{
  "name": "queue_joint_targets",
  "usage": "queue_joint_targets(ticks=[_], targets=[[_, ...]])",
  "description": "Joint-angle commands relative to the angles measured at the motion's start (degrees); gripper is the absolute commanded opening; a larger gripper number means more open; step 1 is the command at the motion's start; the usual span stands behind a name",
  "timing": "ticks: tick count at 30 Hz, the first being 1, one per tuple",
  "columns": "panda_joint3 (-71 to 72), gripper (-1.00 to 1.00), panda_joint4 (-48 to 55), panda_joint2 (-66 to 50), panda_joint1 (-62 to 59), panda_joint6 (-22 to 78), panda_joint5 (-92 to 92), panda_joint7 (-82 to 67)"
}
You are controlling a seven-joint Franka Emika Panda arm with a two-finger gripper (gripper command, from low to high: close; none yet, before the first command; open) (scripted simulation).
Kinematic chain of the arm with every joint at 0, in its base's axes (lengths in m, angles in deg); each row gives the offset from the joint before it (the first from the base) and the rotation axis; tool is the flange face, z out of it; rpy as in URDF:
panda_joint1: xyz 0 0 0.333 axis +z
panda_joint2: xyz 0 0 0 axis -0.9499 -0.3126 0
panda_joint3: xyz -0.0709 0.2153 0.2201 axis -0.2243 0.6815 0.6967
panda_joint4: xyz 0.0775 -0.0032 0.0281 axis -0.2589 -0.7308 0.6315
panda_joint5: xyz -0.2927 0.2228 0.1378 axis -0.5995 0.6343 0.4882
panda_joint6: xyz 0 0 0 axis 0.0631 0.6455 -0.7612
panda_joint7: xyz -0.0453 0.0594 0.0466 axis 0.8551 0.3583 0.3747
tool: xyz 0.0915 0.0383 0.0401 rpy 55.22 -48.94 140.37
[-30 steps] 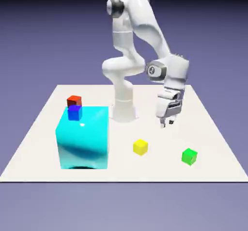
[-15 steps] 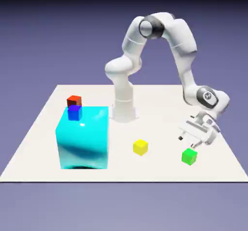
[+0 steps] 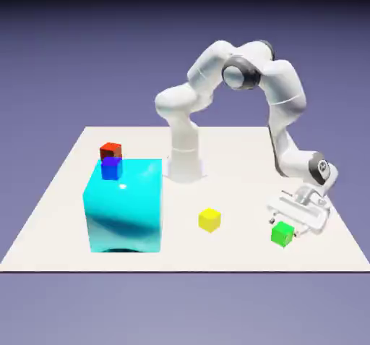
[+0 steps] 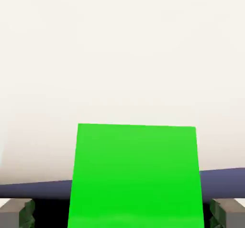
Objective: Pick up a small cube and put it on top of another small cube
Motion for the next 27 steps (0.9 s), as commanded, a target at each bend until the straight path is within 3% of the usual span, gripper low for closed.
queue_joint_targets(ticks=[1, 4, 5, 20, 23, 27], targets=[[1.8, 0.0, 0.1, -0.7, -2.1, 0.8, -1.3, 0.4], [5.7, 0.0, 0.3, -2.1, -6.6, 2.6, -4.2, 1.2], [5.7, -1.0, 0.3, -2.1, -6.6, 2.6, -4.2, 1.2], [-19.4, -1.0, -1.0, 7.2, 22.4, -8.9, 14.1, -4.1], [-18.3, -1.0, 0.1, 9.3, 23.5, -8.6, 15.0, -2.6], [-25.0, -1.0, 2.6, 16.4, 16.9, -0.7, 24.4, -1.7]])
